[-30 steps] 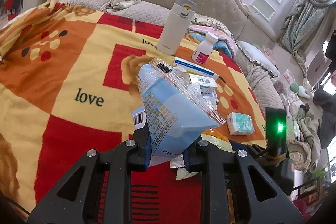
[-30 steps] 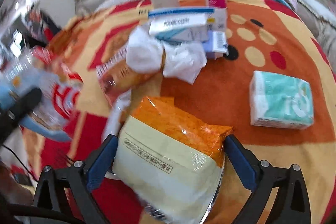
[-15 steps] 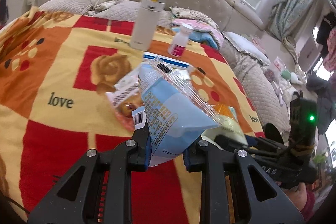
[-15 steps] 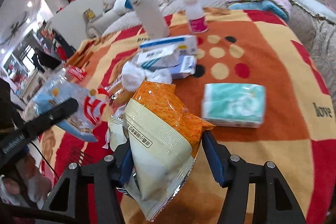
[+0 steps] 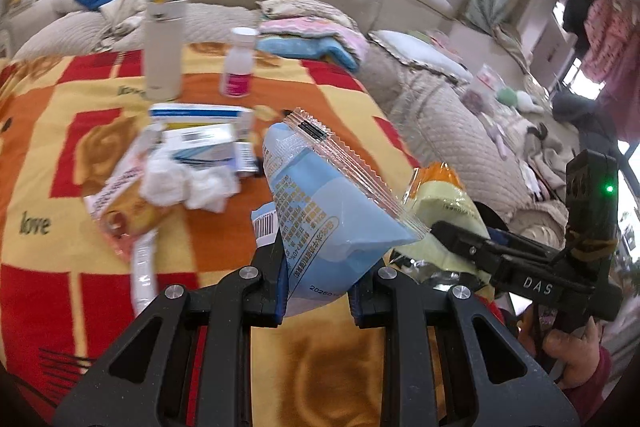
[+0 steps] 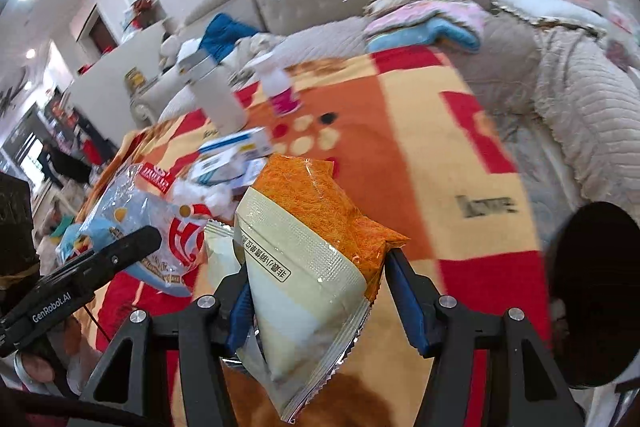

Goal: Collect trash
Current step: 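Carry both bags with both tools over the black bin, then open both tools to drop the two bags into the bin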

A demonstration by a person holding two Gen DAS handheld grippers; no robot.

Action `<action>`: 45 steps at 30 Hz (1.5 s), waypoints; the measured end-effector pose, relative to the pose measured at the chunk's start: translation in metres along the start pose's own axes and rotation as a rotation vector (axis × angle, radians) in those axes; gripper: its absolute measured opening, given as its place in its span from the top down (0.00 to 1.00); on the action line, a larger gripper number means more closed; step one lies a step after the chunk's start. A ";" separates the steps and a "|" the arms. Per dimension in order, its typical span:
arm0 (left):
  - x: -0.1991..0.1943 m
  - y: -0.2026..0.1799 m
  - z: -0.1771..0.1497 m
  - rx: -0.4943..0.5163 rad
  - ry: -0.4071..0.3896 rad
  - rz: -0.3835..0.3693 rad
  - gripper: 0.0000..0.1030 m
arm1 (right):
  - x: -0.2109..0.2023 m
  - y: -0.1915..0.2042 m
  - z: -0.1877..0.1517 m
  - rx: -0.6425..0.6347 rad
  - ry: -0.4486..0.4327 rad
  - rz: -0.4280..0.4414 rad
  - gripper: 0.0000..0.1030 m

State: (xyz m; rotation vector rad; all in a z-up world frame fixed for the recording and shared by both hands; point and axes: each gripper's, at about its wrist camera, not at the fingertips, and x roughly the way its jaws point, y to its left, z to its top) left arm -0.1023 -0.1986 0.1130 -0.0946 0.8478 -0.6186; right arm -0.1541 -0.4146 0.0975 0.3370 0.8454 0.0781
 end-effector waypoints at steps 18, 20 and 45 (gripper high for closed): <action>0.077 -0.150 0.009 0.186 0.125 -0.234 0.80 | -0.071 -0.165 -0.019 0.280 -0.085 -0.262 0.41; 0.087 -0.166 0.009 0.198 0.142 -0.269 0.80 | -0.076 -0.184 -0.022 0.317 -0.085 -0.283 0.41; 0.132 -0.190 0.002 0.163 0.209 -0.298 0.45 | -0.075 -0.236 -0.031 0.442 -0.072 -0.292 0.18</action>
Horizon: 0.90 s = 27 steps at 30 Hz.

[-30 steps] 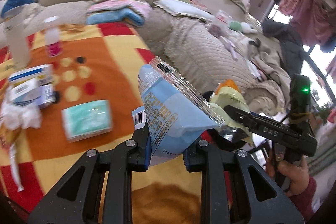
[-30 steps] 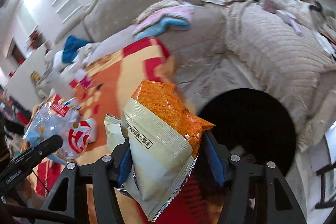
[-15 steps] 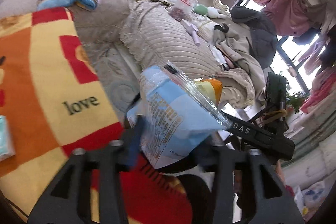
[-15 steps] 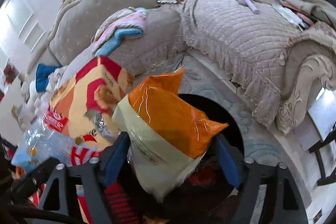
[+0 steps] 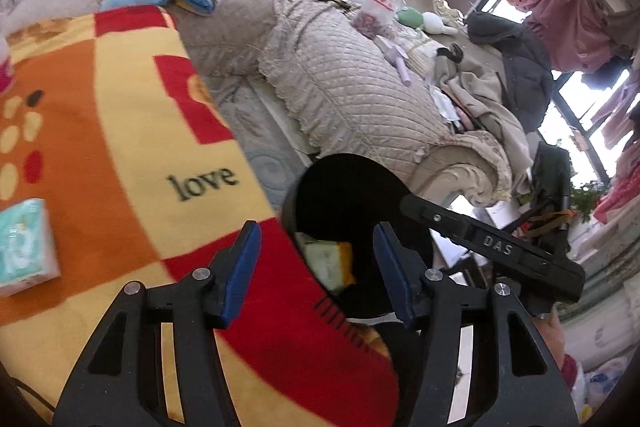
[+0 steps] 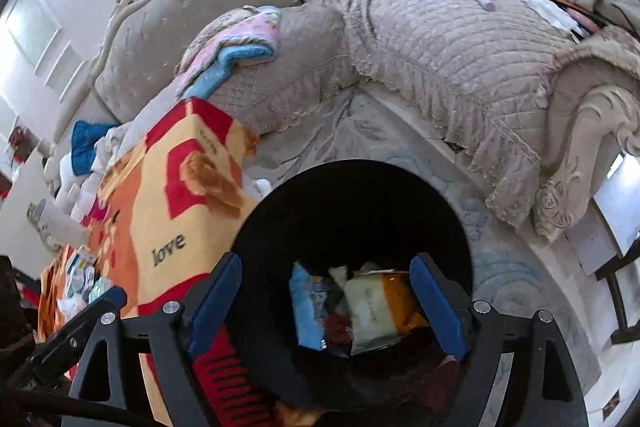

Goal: Collect trash
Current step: 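Open both tools to drop the two bags into the bin, then bring both open tools back toward the blanket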

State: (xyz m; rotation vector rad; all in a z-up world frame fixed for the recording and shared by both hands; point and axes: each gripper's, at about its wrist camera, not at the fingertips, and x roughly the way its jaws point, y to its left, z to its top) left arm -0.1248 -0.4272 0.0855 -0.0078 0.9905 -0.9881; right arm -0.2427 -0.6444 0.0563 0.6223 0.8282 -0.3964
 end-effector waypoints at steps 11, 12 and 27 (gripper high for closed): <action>-0.036 0.031 -0.014 0.013 -0.067 0.184 0.45 | 0.002 0.063 -0.016 -0.154 0.010 0.017 0.18; -0.039 0.033 -0.014 0.010 -0.070 0.194 0.45 | 0.003 0.069 -0.018 -0.167 0.012 0.021 0.18; -0.124 0.131 -0.047 -0.133 -0.122 0.373 0.45 | 0.040 0.182 -0.060 -0.364 0.126 0.136 0.18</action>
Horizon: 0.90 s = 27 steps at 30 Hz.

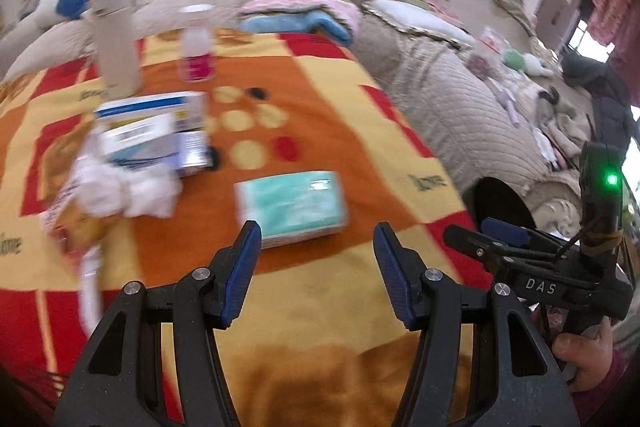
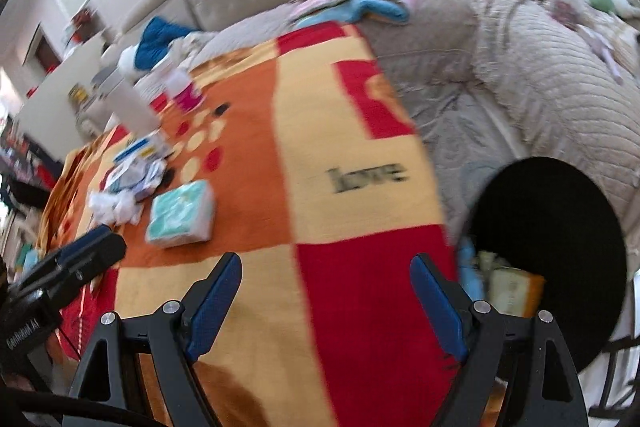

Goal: Collect trash
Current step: 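Bring both open tools back toward the blanket, then grasp the teal tissue pack with the right tool while the left grasps the bread packet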

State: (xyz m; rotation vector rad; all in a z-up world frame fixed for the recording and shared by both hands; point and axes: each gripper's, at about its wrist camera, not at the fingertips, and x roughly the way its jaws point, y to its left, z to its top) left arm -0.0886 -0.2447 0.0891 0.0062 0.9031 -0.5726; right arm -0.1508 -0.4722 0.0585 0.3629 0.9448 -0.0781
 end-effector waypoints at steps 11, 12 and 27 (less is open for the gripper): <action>-0.034 0.138 -0.011 -0.192 -0.020 0.121 0.42 | 0.046 0.079 0.010 -0.095 0.065 0.105 0.16; -0.035 0.145 -0.011 -0.205 -0.020 0.118 0.40 | 0.052 0.087 0.012 -0.101 0.068 0.106 0.15; 0.021 0.182 -0.001 -0.083 0.069 0.161 0.31 | 0.109 0.147 0.021 -0.274 0.099 -0.028 0.05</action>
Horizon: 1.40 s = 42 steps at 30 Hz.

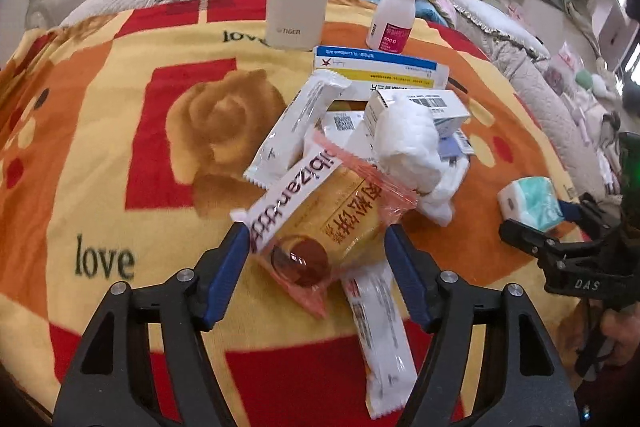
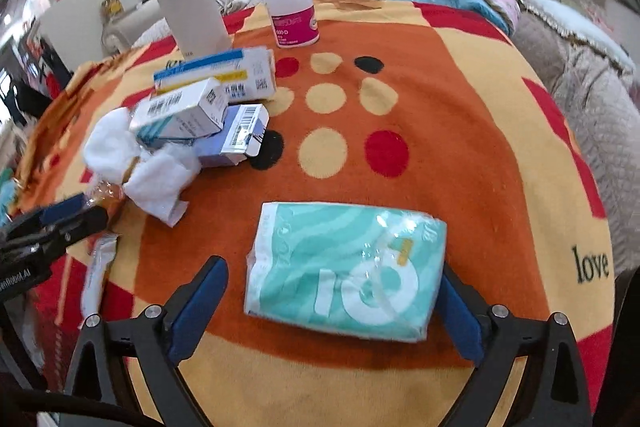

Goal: Collect trash
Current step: 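Grasp the teal tissue pack with the right tool while the left grasps the bread packet, then carry the tissue pack and bread packet with both tools over the bin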

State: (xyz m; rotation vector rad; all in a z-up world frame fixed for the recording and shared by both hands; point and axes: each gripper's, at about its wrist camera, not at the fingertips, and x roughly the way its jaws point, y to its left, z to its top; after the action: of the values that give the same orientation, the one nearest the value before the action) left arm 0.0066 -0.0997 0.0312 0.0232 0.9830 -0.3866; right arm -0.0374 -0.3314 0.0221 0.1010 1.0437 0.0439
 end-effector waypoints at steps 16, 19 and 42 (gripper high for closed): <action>-0.028 -0.002 -0.010 0.021 -0.032 0.031 0.53 | -0.031 -0.015 -0.014 -0.080 -0.094 0.012 0.28; -0.050 -0.005 -0.016 0.020 -0.059 0.024 0.53 | -0.050 -0.022 -0.020 -0.041 -0.127 0.069 0.28; -0.084 -0.147 -0.027 0.188 -0.134 -0.092 0.54 | -0.124 -0.069 -0.063 0.015 -0.222 0.030 0.28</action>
State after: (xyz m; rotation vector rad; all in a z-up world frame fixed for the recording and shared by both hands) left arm -0.1050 -0.2056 0.1075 0.1210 0.8154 -0.5571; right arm -0.1548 -0.4065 0.0905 0.1317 0.8212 0.0512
